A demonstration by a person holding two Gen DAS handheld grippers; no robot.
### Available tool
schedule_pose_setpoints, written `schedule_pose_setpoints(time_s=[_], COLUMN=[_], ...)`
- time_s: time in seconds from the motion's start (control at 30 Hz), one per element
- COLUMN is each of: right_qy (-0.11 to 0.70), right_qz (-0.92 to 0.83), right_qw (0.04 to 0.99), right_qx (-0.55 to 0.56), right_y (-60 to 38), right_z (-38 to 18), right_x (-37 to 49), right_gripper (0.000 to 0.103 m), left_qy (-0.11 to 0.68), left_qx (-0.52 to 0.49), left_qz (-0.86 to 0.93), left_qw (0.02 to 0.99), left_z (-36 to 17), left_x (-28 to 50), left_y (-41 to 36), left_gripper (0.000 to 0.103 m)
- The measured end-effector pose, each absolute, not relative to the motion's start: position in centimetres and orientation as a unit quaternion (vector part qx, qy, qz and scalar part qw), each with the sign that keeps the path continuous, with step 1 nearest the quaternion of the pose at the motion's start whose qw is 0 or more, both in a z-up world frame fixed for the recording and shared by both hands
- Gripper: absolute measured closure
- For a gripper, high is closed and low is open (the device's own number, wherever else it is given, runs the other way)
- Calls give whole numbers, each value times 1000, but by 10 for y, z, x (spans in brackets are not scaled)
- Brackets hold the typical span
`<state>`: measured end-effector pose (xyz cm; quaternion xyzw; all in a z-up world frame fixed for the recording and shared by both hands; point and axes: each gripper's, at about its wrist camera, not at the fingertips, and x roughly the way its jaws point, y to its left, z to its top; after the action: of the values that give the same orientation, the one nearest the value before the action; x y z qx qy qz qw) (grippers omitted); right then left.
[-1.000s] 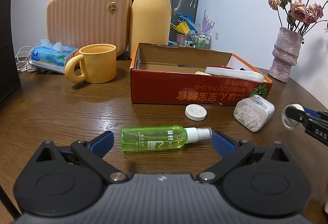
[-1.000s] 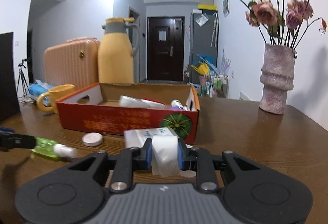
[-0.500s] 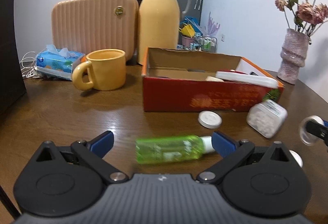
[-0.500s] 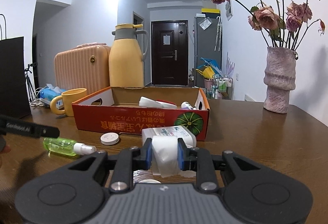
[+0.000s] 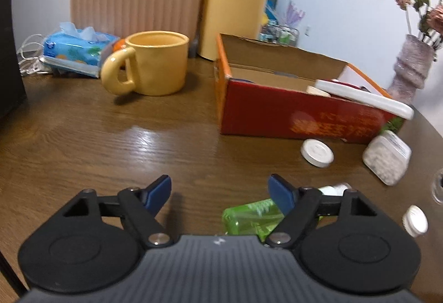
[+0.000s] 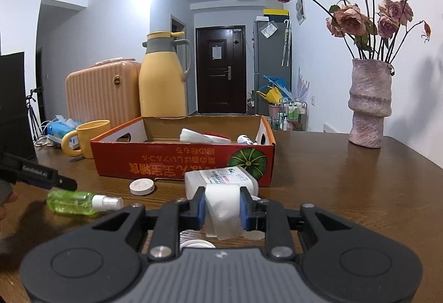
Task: Organize rigid objects
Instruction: 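Lift the tape roll with the right tool while the left tool grasps the green spray bottle, then carry the tape roll and spray bottle over the cardboard box with both tools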
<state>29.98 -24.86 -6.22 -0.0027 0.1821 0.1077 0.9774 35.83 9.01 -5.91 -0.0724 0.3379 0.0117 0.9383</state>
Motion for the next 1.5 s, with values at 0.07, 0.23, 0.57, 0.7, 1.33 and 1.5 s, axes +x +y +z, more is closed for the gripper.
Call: schedule_pose_setpoints(time_s=[0.07, 0.23, 0.57, 0.7, 1.33, 1.5], right_qy=[181, 179, 178, 172, 172, 175], right_qz=[107, 108, 113, 115, 120, 119], right_qw=[978, 978, 977, 978, 978, 977], right_qx=[-1, 1, 9, 11, 6, 6], right_y=[-249, -249, -252, -253, -250, -250], right_z=[-62, -62, -61, -59, -60, -61], right_x=[299, 299, 298, 296, 296, 297], right_gripper=[80, 80, 80, 80, 79, 79], left_qy=[342, 332, 312, 349, 320, 246], left_qx=[-73, -70, 84, 72, -19, -33], left_qz=[-2, -34, -172, -179, -111, -85], left_qw=[937, 940, 931, 917, 941, 965], left_z=[-59, -57, -62, -72, -56, -31], left_x=[353, 336, 279, 291, 302, 282], left_y=[87, 74, 21, 20, 43, 42], left_gripper=[23, 4, 32, 62, 71, 71])
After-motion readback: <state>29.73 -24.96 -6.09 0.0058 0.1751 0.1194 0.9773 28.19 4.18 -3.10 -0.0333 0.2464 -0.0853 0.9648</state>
